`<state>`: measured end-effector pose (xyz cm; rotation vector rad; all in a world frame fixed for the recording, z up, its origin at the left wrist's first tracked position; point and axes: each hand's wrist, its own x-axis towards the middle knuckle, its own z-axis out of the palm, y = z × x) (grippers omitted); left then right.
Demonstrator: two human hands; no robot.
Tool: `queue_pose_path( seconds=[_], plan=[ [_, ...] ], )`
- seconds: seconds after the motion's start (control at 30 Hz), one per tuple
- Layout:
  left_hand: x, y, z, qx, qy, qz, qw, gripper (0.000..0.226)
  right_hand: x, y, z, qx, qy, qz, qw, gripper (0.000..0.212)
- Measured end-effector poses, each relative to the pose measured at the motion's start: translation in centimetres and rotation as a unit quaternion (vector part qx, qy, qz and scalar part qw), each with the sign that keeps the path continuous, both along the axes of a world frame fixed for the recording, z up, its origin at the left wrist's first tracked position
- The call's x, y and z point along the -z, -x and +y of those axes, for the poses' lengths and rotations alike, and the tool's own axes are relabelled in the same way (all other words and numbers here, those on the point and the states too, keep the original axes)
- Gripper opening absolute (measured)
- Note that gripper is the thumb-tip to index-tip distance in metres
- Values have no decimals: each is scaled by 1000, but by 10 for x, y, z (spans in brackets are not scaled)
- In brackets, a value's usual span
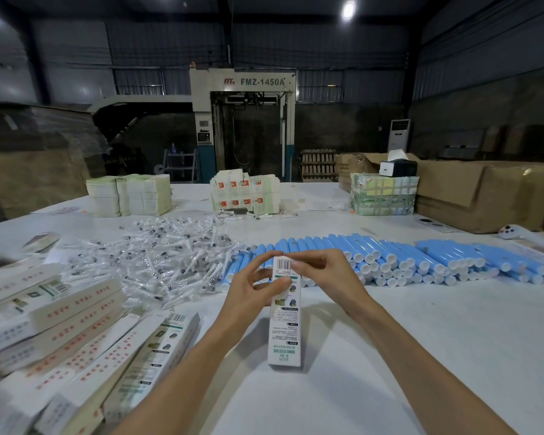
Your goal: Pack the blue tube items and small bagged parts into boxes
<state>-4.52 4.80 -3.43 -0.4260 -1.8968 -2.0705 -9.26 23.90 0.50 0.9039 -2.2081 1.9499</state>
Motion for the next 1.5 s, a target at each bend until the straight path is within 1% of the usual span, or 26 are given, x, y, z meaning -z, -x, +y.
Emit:
queue_pose_path(
  seconds=[0.2,0.43,0.73,0.8,0.83,0.9,0.93,1.0,1.07,1.13,1.2,1.27,1.33,1.37,1.4,1.47,1.5],
  plan=[
    [1,0,4,-9,-17,8,1000,46,1,1,-3,17,22,4,1000,18],
    [3,2,5,-23,12,-1,1000,46,7,5,-3,42,-5,12,999,17],
    [6,4,8,-34,4,-4,999,35,10,10,-6,62,-1,4,998,17],
    [7,6,8,-33,-10,-8,999,36,14,9,-8,43,14,-18,999,15],
    [8,7,8,-34,-25,-12,999,37,15,8,-9,27,35,-44,998,21],
    [8,9,7,-28,-80,-21,996,41,18,6,-10,-7,79,-124,989,40],
    [8,10,7,-19,-114,-25,993,43,20,4,-9,-25,79,-158,984,45],
    [7,11,7,-3,-172,-29,985,44,27,-1,-7,-86,38,-206,974,48],
    [7,10,10,7,-186,-26,982,46,37,-8,-3,-149,29,-256,955,56],
    [8,7,16,-4,-150,-17,988,46,40,-17,1,-152,49,-280,947,60],
    [8,4,23,-37,-79,-3,996,41,37,-24,11,-115,45,-262,957,59],
    [7,0,28,-67,9,7,998,44,32,-30,28,-64,12,-226,972,55],
    [9,-4,32,-61,98,23,993,51,28,-35,53,17,-43,-184,982,62],
    [12,-7,34,-50,142,40,988,50,27,-37,67,72,-75,-158,982,65],
    [16,-9,35,-45,191,62,979,46,25,-40,83,125,-105,-125,979,63],
    [25,-11,40,-56,289,105,950,39,23,-45,120,200,-153,-56,966,51],
    [28,-12,43,-63,327,121,935,38,22,-48,140,238,-186,-32,953,50]
  ],
)
